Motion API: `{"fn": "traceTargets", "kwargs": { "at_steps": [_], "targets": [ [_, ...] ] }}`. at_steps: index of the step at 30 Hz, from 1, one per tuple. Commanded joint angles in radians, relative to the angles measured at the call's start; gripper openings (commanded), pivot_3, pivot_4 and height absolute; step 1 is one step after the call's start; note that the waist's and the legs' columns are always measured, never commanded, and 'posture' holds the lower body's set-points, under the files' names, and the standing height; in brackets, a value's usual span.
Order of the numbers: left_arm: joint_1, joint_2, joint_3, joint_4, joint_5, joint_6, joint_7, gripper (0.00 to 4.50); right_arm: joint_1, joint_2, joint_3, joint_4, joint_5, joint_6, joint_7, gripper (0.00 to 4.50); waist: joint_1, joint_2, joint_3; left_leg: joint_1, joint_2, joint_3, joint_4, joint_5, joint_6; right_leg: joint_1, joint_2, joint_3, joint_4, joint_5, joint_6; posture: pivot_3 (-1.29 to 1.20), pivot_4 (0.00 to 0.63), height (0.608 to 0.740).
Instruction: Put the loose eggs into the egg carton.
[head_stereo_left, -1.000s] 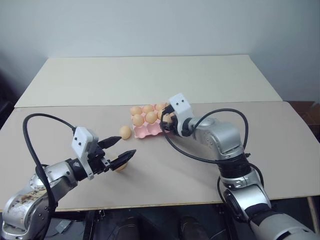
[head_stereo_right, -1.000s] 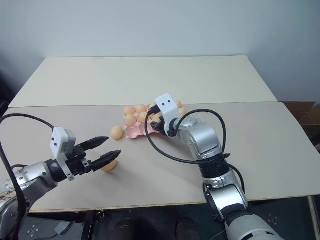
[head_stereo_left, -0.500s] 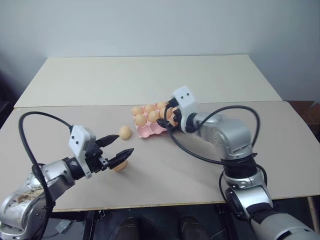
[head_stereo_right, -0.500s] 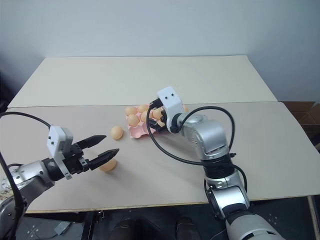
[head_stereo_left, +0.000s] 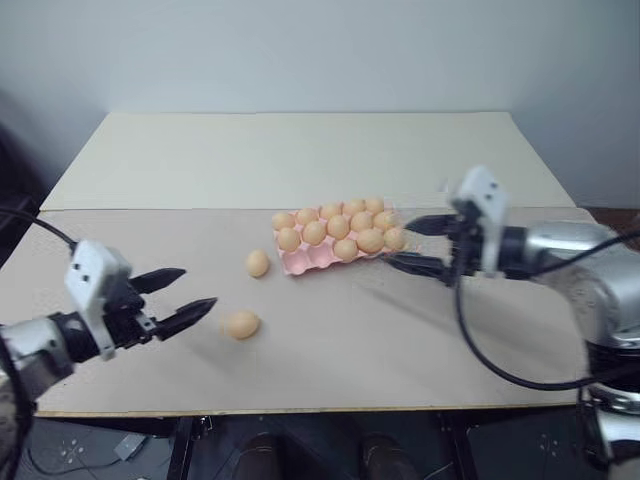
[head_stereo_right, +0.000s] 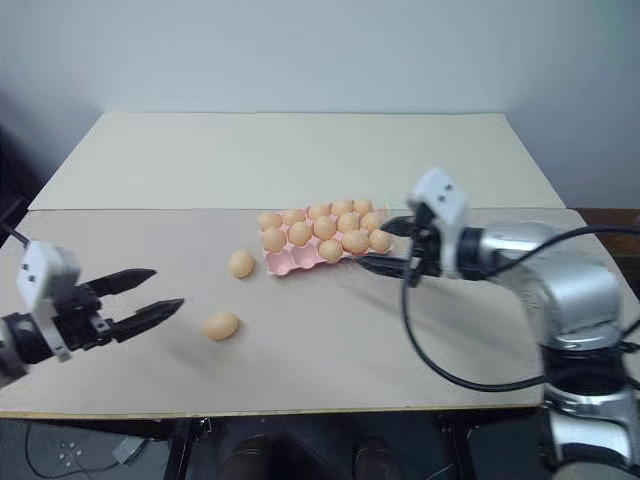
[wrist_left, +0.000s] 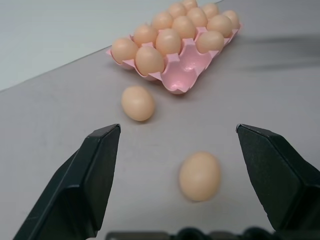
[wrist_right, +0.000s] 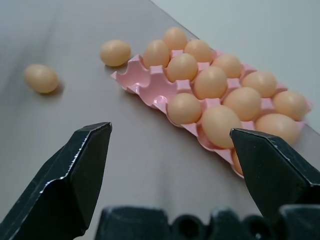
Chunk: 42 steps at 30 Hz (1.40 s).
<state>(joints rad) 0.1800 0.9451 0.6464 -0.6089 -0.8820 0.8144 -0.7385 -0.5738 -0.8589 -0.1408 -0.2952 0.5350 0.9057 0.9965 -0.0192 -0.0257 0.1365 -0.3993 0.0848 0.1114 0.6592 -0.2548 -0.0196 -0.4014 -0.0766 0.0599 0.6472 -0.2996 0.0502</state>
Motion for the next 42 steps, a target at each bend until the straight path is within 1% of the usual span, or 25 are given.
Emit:
{"fn": "traceTargets", "kwargs": {
  "at_steps": [1,5,9,14,17,20,24,26,28,30,33,37,42],
  "targets": [
    [0.031,0.041,0.034,0.004,-0.016,0.048,-0.034,4.05,0.057,-0.090,-0.121,0.066,0.025,-0.157,0.148,4.46,0.001,0.000,0.000,0.000,0.000,0.000,0.000,0.000,0.000,0.000,0.000,0.000,0.000,0.000,0.000,0.00,0.150,0.740],
    [0.029,0.073,-0.010,-0.032,-0.041,0.149,0.024,4.05,0.135,-0.146,-0.191,0.116,0.038,-0.267,0.255,4.46,0.002,0.000,0.000,0.000,0.000,0.000,0.000,0.000,0.001,0.000,0.000,0.000,-0.001,0.000,0.000,0.00,0.150,0.740],
    [-0.009,0.048,-0.072,-0.069,-0.052,0.192,0.102,4.05,0.193,-0.179,-0.243,0.134,0.051,-0.317,0.308,4.46,0.005,0.000,0.000,0.001,0.000,0.001,0.000,0.000,0.001,0.001,0.000,0.001,0.000,0.000,0.000,0.00,0.150,0.740],
    [-0.064,0.036,-0.110,-0.088,-0.051,0.271,0.228,4.05,0.210,-0.199,-0.296,0.109,0.124,-0.268,0.300,4.46,0.005,0.000,0.000,0.001,0.000,0.000,0.000,0.000,0.000,0.002,0.000,0.001,0.000,0.000,0.000,0.00,0.150,0.740],
    [-0.098,-0.013,-0.106,-0.106,-0.105,0.292,0.286,4.05,0.225,-0.208,-0.285,0.097,0.121,-0.279,0.291,4.46,0.006,0.000,0.000,0.001,0.000,0.000,0.000,0.000,0.000,0.002,0.000,0.001,0.000,0.000,0.000,0.00,0.150,0.740],
    [-0.092,-0.058,-0.091,-0.150,-0.141,0.269,0.308,4.05,0.239,-0.209,-0.270,0.085,0.114,-0.291,0.279,4.46,0.007,0.000,0.000,0.001,0.000,0.000,0.001,0.000,0.001,0.003,-0.001,0.001,-0.001,0.000,0.000,0.00,0.150,0.740],
    [-0.062,-0.071,-0.081,-0.179,-0.183,0.283,0.336,4.05,0.230,-0.197,-0.255,0.077,0.124,-0.292,0.259,4.46,0.006,0.000,0.000,0.002,0.000,0.000,0.001,0.000,0.001,0.003,0.000,0.001,0.000,0.000,0.000,0.00,0.150,0.740],
    [-0.047,-0.062,-0.119,-0.194,-0.150,0.278,0.356,4.05,0.224,-0.191,-0.242,0.077,0.124,-0.296,0.254,4.46,0.006,0.000,0.000,0.004,0.000,0.000,0.001,0.000,0.001,0.006,0.000,0.001,0.000,0.000,0.000,0.00,0.150,0.740],
    [-0.042,-0.060,-0.191,-0.207,-0.080,0.266,0.394,4.05,0.214,-0.185,-0.230,0.078,0.124,-0.299,0.248,4.46,0.007,0.000,0.000,0.008,0.000,0.000,0.001,0.000,0.001,0.010,0.000,0.001,-0.001,0.000,0.000,0.00,0.150,0.740],
    [-0.061,-0.082,-0.286,-0.208,0.007,0.249,0.459,4.05,0.205,-0.180,-0.220,0.080,0.123,-0.303,0.242,4.46,0.008,0.000,0.000,0.011,0.000,0.000,0.001,-0.001,0.001,0.013,0.000,0.001,-0.002,0.000,0.000,0.00,0.150,0.740],
    [-0.103,-0.130,-0.400,-0.190,0.085,0.207,0.487,4.05,0.194,-0.174,-0.203,0.082,0.119,-0.307,0.232,4.46,0.010,0.000,0.000,0.011,-0.001,0.000,0.001,-0.001,0.002,0.014,0.000,0.001,-0.003,0.000,0.000,0.00,0.150,0.740],
    [-0.147,-0.173,-0.480,-0.164,0.141,0.193,0.491,4.05,0.181,-0.175,-0.193,0.085,0.122,-0.307,0.227,4.46,0.012,0.000,0.000,0.010,-0.001,0.000,0.001,-0.001,0.002,0.013,0.000,0.001,-0.003,0.000,0.000,0.00,0.150,0.740],
    [-0.166,-0.191,-0.521,-0.124,0.197,0.188,0.485,4.05,0.177,-0.177,-0.190,0.083,0.124,-0.303,0.224,4.46,0.013,0.000,0.000,0.010,-0.001,0.000,0.001,-0.001,0.002,0.013,0.000,0.001,-0.003,0.000,0.000,0.00,0.150,0.740]
  ]
}}
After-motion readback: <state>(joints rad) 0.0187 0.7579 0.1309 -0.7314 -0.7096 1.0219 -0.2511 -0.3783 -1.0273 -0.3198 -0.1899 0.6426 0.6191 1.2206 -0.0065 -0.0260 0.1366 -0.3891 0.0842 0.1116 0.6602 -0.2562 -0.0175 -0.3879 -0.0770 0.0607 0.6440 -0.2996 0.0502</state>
